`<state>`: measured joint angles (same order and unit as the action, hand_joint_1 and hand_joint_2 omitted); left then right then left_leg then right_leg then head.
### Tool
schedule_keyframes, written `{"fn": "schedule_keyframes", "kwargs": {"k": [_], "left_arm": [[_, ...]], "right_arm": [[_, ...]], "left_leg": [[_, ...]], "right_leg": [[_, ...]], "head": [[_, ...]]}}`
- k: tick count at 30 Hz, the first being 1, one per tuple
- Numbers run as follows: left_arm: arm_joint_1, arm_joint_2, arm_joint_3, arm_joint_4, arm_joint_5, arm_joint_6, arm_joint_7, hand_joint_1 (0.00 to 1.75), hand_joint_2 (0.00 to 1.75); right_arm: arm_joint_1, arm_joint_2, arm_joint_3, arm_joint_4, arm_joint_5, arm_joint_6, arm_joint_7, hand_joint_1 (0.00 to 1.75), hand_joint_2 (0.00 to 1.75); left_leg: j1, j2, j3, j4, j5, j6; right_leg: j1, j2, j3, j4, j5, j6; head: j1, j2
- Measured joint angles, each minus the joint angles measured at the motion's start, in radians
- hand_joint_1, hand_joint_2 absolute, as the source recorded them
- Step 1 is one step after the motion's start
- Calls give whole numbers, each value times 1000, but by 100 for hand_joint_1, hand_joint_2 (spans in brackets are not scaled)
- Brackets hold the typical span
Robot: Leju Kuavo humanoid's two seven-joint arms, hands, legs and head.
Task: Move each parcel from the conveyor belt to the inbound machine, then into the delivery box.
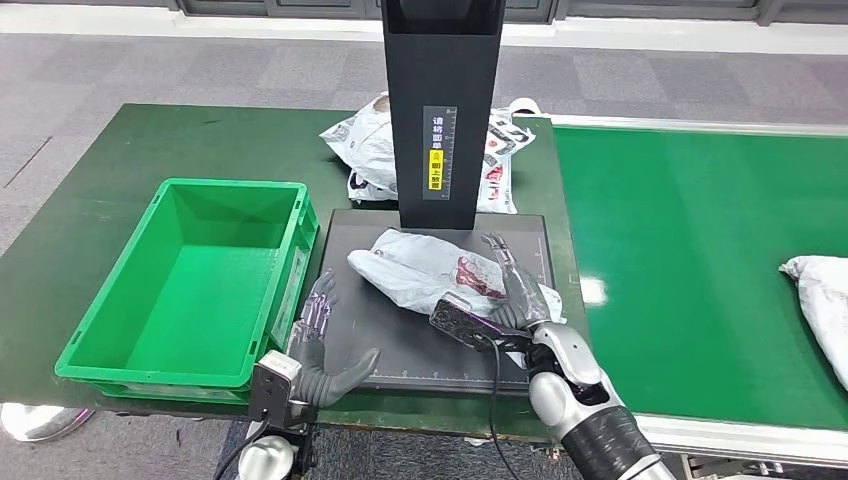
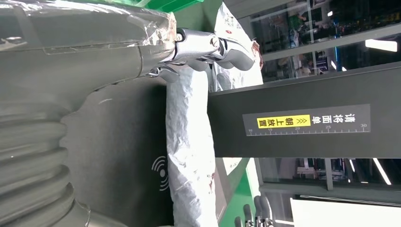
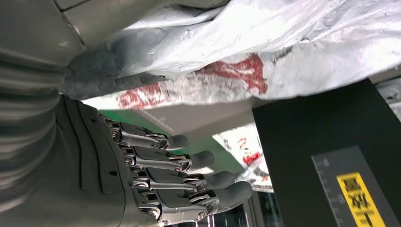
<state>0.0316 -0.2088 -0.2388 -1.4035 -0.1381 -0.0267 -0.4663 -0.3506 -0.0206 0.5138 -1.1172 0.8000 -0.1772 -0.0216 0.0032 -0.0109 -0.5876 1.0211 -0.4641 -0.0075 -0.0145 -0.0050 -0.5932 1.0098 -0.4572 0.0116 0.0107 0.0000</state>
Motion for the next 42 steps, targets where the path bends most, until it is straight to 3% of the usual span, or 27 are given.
{"fn": "schedule_keyframes", "kwargs": {"k": [7, 11, 17, 24, 30, 35, 38, 42], "left_arm": [[3, 3, 0, -1, 0, 0, -1, 0, 175], [3, 3, 0, -1, -3, 0, 0, 0, 175], [5, 2, 8, -1, -19, 8, 0, 0, 175], [13, -8, 18, -10, -38, 14, -4, 0, 175], [10, -18, 20, -8, -61, 17, 2, 0, 175], [-12, -19, 3, 8, -288, 155, 28, 0, 175], [-21, -19, -9, 16, -328, 180, 33, 0, 175], [-29, -18, -20, 25, -415, 226, 60, 0, 175]], "right_arm": [[-1, -9, 0, 29, -36, 1, -17, 0, 175], [5, -18, -4, 18, -98, 17, -47, 0, 0], [111, -58, -88, -251, -310, 50, -162, 0, 0], [271, -48, -225, -656, -368, 36, -205, 0, 0], [384, -10, -322, -803, -428, 73, -245, 0, 0], [414, 39, -382, -828, -448, 126, -262, 0, 0], [421, 55, -400, -834, -445, 129, -263, 0, 0], [424, 68, -412, -840, -440, 134, -267, 0, 175]], "left_leg": [[0, 0, 0, 0, 0, 0], [0, 0, 0, 0, 0, 0], [0, 0, -1, 1, -1, 0], [0, 0, 0, 0, -3, -1], [0, 1, 0, 0, -3, -1], [0, 2, 1, 0, -3, -1], [0, 4, 1, 0, -3, -1], [0, 4, 1, 0, -3, -1]], "right_leg": [[0, 0, 0, 0, 0, 0], [0, 0, -1, 0, 0, 0], [0, 0, -1, 0, 0, 0], [0, 0, -1, 0, -2, 0], [0, 1, -1, 0, -2, 0], [0, 2, -1, 0, -2, 0], [0, 3, -1, 0, -1, -1], [0, 4, -1, 0, -1, -1]], "head": [[0, 0], [0, 0], [0, 0], [0, 0], [0, 0], [0, 0], [0, 0], [0, 0]]}}
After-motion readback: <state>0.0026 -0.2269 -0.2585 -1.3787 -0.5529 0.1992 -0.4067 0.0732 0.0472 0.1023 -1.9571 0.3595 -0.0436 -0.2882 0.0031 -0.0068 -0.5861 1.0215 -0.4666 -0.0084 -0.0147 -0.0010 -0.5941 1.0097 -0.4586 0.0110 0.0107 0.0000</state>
